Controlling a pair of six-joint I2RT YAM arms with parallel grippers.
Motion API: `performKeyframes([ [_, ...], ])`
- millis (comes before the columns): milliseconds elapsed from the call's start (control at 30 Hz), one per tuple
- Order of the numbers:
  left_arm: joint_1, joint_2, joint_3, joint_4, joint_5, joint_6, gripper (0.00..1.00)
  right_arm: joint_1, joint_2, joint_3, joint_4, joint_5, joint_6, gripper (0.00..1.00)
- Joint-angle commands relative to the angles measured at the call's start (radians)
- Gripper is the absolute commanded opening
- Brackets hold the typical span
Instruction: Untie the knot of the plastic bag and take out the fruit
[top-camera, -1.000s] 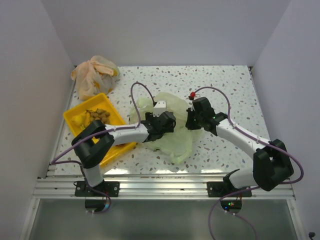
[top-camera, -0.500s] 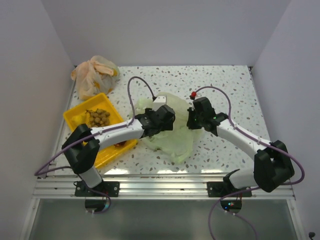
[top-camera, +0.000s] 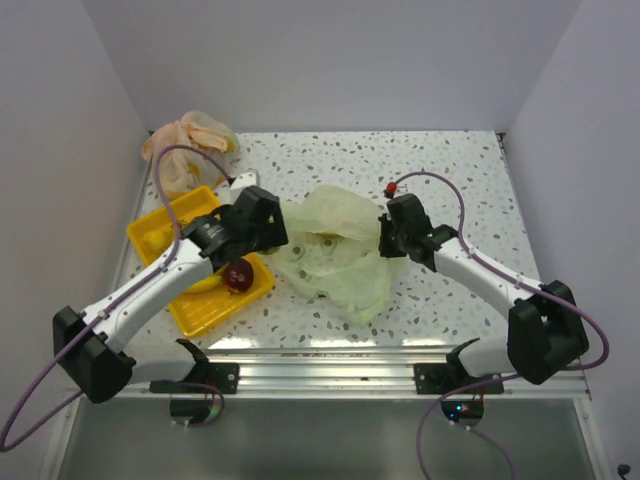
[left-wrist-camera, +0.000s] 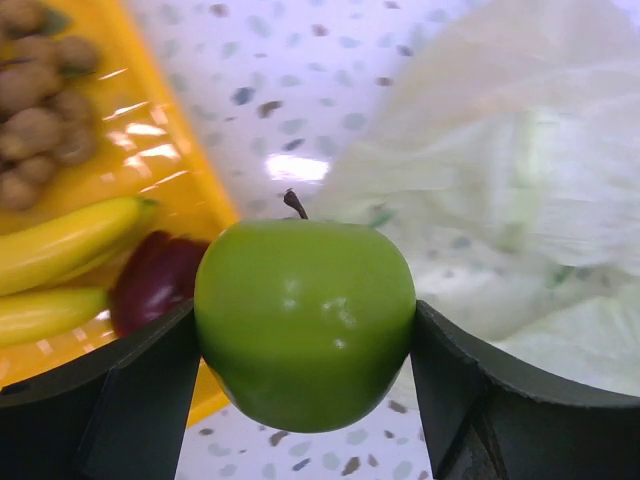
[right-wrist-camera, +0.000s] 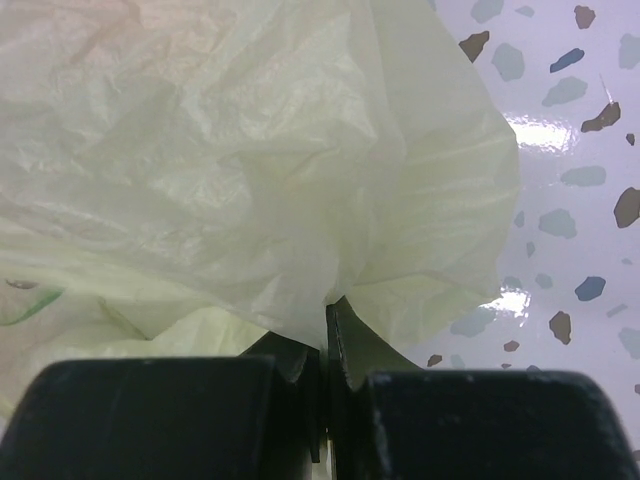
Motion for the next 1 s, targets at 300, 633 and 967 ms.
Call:
performKeyframes([
  [300, 0.418, -0.309, -0.308, -0.263, 0.049, -0.005, 0.50, -0.021, -0.024, 0.009, 0.002, -0.001, 0.011, 0.00],
  [633, 0.516, -0.352, -0.410, -0.244, 0.033, 0.035, 0.80, -0.023, -0.038, 0.003, 0.009, -0.021, 0.006, 0.00],
  [967, 0.516, -0.383, -0.355, -0.248, 0.026, 0.052, 1.00, -0.023, -0.067, 0.041, -0.020, -0.045, -0.060, 0.32],
])
